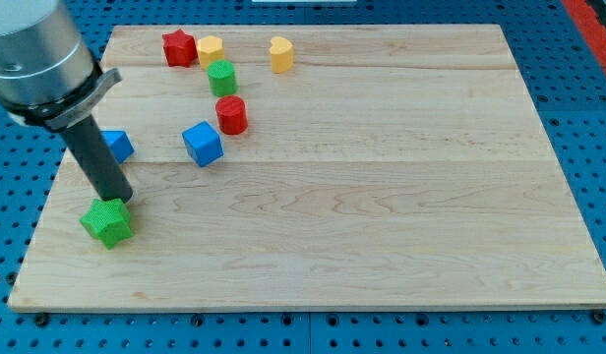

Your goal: Place the blue triangle in between blue cube and green star

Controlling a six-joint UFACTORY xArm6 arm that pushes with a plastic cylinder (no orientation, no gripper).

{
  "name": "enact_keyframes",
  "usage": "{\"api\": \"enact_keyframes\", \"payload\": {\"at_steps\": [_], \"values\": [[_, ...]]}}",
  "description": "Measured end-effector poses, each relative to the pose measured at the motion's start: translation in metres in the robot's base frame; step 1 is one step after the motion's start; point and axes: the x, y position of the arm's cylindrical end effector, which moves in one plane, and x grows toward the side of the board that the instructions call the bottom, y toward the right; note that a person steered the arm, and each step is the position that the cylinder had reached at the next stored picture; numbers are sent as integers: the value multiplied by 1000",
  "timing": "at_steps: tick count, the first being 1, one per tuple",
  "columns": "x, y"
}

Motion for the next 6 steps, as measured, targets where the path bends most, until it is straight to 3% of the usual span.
{"api": "enact_keyframes", "payload": {"at_steps": [2,3,4,5,6], "values": [[-23,-96],[-61,-91],[-85,-46],[-73,19],[-7,74]]}}
